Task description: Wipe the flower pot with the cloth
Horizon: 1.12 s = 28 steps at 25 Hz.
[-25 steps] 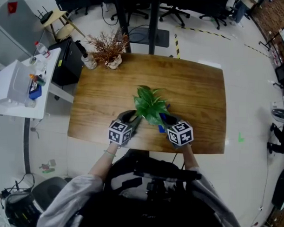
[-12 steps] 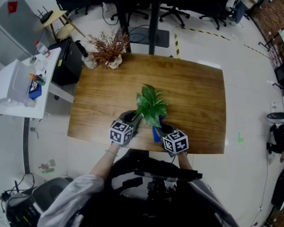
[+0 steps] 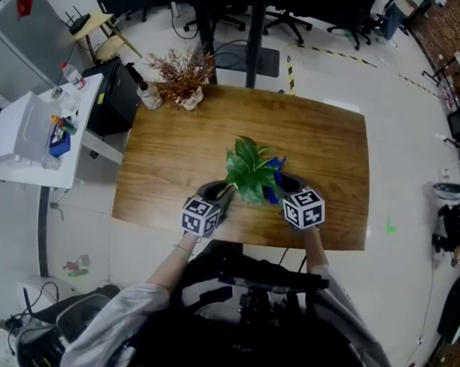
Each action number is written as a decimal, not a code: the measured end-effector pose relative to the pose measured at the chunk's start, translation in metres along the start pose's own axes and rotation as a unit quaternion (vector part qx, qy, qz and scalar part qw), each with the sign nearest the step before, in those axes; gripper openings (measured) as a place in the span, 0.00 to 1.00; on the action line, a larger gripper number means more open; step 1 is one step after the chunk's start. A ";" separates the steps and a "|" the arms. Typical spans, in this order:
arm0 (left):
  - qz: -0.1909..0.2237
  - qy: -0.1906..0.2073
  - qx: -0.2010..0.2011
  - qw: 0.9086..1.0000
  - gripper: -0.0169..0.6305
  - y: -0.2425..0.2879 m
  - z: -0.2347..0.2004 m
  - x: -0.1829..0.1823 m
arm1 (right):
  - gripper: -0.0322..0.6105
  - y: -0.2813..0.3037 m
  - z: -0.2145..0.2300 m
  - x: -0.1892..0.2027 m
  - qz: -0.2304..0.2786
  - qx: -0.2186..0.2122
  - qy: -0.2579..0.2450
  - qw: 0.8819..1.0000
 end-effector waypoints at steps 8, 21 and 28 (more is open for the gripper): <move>0.001 0.005 -0.009 1.000 0.16 0.003 -0.008 -0.009 | 0.17 0.011 -0.016 0.005 -0.014 -0.042 -0.003 0.999; 0.013 -0.021 -0.018 1.000 0.11 0.004 -0.021 -0.007 | 0.17 -0.011 -0.065 0.056 -0.058 -0.046 0.047 0.996; 0.002 -0.016 -0.016 1.000 0.11 0.007 -0.016 -0.001 | 0.17 -0.010 -0.068 0.062 -0.070 -0.047 0.050 0.995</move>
Point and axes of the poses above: the fingertips, and each gripper's own axes: y forward along the fingers, z to its right, x out of its underside, the point moved 2 cm from there along -y, backward along the fingers, and after that the axes turned 13 degrees about z, right-handed, at the moved point
